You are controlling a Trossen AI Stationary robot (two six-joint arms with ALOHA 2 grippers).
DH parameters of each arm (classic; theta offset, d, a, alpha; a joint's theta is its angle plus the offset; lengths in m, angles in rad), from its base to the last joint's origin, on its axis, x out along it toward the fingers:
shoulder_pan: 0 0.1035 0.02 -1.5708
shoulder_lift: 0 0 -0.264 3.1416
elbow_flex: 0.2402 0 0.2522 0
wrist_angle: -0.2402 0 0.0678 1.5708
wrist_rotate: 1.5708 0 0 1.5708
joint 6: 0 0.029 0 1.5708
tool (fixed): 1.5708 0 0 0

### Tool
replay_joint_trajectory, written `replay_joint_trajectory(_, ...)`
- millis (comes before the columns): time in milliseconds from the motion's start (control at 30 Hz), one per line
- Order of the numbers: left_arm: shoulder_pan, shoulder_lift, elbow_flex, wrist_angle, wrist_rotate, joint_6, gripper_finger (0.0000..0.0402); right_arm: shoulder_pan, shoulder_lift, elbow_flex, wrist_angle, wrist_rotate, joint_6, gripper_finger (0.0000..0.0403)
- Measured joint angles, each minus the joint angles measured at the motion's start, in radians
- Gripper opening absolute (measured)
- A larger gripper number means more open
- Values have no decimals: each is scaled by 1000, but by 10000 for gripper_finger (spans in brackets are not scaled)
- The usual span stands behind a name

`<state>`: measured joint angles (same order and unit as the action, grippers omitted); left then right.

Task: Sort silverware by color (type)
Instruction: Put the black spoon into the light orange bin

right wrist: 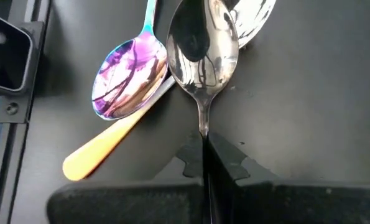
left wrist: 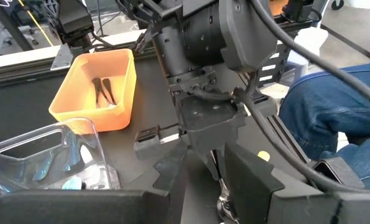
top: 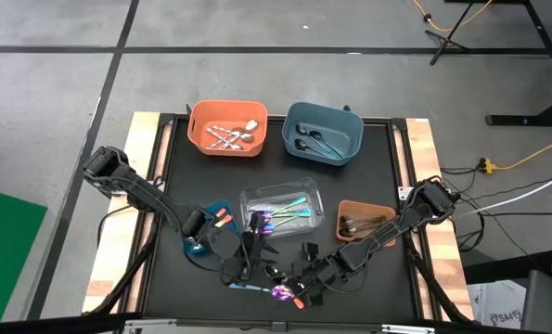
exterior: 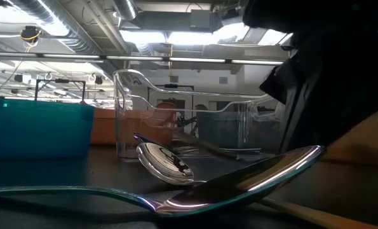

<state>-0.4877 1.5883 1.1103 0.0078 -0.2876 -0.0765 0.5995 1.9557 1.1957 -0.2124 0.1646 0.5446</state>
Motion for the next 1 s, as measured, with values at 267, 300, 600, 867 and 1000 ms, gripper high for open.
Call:
replay_joint_trajectory(267, 0, 0, 0, 5, 0, 0, 102, 0, -72, 1, -17, 0, -1, 0)
replay_joint_trajectory(300, 0, 0, 0, 7, 0, 0, 102, 0, -85, 1, -30, -1, -1, 0)
replay_joint_trajectory(600, 0, 0, 0, 10, 0, 0, 102, 0, -232, 1, -189, -1, -1, 0)
replay_joint_trajectory(867, 0, 0, 0, 11, 0, 0, 102, 0, -407, 2, -427, 0, 13, 0)
replay_joint_trajectory(1000, 0, 0, 0, 12, 0, 0, 102, 0, -490, 2, -572, 0, 31, 0)
